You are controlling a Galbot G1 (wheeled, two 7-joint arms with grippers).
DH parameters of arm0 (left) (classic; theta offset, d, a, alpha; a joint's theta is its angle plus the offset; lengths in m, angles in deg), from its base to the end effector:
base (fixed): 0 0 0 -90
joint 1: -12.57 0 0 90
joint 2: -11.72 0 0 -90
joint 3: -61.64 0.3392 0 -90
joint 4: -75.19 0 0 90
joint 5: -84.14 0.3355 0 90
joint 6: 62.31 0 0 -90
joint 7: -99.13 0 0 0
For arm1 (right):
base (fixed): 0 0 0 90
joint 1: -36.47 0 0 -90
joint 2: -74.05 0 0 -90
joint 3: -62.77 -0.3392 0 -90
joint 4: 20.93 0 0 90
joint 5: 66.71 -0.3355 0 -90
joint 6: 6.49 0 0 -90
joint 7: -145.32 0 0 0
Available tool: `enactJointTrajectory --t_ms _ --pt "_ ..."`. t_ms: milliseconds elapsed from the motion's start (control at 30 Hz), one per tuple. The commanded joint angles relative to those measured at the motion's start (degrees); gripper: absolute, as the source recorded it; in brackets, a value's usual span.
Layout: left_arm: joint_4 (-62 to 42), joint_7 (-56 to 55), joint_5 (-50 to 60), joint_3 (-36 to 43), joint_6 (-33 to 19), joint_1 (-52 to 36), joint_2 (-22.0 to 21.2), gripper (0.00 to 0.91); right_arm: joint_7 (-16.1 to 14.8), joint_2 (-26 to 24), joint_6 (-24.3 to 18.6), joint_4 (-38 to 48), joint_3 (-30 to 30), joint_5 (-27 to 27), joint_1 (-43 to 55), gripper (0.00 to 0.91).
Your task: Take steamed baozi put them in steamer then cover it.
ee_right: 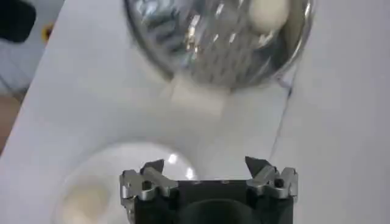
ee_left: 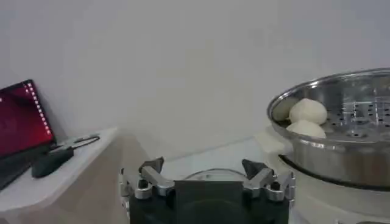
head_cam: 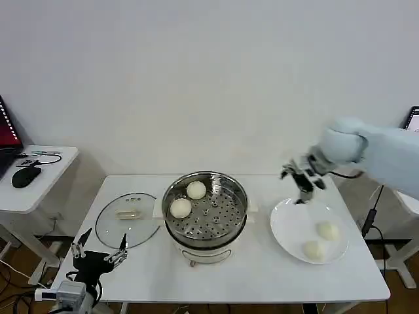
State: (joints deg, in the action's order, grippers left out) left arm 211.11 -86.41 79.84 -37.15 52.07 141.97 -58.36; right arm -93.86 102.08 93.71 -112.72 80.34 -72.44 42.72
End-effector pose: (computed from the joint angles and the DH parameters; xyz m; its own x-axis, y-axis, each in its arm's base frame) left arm 0.1274 0.0670 -0.2083 -0.9629 -0.0714 0.2603 0.0143 0.9496 0.3132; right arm 0.4451 -0.1399 -0.0531 -0.2939 -0.1133 0.9491 -0.9018 -0.2961 -0.3146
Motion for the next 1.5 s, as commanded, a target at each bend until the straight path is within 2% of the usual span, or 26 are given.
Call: enactJointTrajectory --t_ms 33,267,467,833,1267,1333,1367,1500 --pt "0.0 0.1 -0.1 0.1 0.0 0.0 0.2 0.907 -2.7 -15.8 -7.9 -1.2 -27.0 15.7 -32.9 0.907" --pt "-0.5 0.1 0.6 0.1 0.0 0.4 0.2 0.907 -2.4 -14.4 -7.9 -0.5 -37.5 16.1 -46.7 0.907" --pt "-0.7 0.1 1.5 0.4 0.1 0.7 -0.1 0.907 -2.2 -11.2 -7.5 0.4 -37.1 16.4 -48.1 0.907" --pt "-1.5 0.0 2.0 0.2 0.0 1.0 -0.6 0.907 -0.4 -3.7 -6.0 7.7 -35.5 15.6 -47.0 0.907" --pt "-2.1 -0.1 2.5 0.2 -0.1 0.8 -1.2 0.907 0.2 -0.8 -4.6 10.3 -34.2 14.3 -46.1 0.907" --pt "-2.1 -0.2 2.5 0.2 -0.1 0.8 -1.2 0.907 0.3 -0.7 -4.1 10.4 -33.9 14.0 -45.9 0.887" --pt "-2.1 -0.2 2.5 0.2 -0.1 0.8 -1.2 0.907 0.2 -0.7 -3.9 10.4 -33.7 14.0 -45.8 0.846" --pt "-2.1 -0.3 2.5 0.0 0.0 0.7 -1.2 0.907 0.1 -0.7 -2.9 10.4 -32.6 13.0 -45.3 0.816"
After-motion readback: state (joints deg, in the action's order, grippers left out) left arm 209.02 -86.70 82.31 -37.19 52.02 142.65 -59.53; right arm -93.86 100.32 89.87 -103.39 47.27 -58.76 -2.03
